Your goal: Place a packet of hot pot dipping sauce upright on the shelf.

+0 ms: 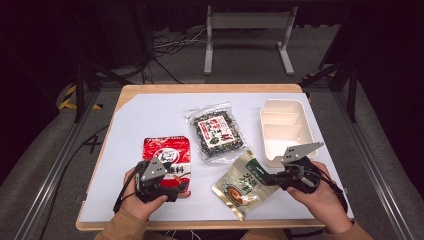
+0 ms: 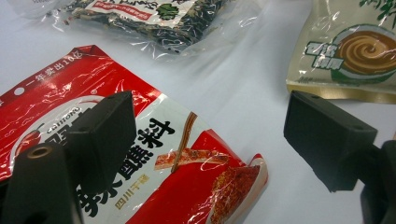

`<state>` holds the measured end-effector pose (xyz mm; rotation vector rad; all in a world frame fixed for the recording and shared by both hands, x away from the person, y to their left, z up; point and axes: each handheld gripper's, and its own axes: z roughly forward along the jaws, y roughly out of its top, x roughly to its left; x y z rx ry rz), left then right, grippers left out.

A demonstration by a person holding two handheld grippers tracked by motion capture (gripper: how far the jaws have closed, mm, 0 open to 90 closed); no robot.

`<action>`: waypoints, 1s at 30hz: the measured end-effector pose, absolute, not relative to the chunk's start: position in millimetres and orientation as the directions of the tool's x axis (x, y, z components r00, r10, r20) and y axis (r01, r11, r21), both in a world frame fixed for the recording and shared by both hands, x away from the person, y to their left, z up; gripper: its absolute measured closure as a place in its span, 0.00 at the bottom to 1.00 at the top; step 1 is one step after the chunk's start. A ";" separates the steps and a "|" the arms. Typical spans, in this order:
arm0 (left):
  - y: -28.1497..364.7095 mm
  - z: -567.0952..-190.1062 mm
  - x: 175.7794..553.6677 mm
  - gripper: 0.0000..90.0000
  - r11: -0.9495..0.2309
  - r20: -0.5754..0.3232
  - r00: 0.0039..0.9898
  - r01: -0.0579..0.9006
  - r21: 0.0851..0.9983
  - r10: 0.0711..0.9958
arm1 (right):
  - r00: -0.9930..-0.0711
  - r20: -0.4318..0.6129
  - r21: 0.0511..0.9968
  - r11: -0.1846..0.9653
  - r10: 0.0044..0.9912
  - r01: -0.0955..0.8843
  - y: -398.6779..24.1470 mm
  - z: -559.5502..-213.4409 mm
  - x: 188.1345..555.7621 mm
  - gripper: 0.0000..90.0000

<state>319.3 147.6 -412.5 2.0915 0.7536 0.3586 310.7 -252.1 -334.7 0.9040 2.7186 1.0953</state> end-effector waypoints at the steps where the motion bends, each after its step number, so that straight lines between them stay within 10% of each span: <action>1: 147.4 -412.5 319.2 0.20 -0.448 -0.019 0.777 0.382 0.808 0.629 | -0.825 0.150 0.658 0.567 0.545 0.495 -252.3 -332.6 309.9 1.00; 30: 147.6 -413.4 320.4 0.20 -0.445 -0.023 0.773 0.389 0.807 0.634 | -0.859 0.032 0.617 0.665 0.512 0.419 -249.6 -274.5 309.8 1.00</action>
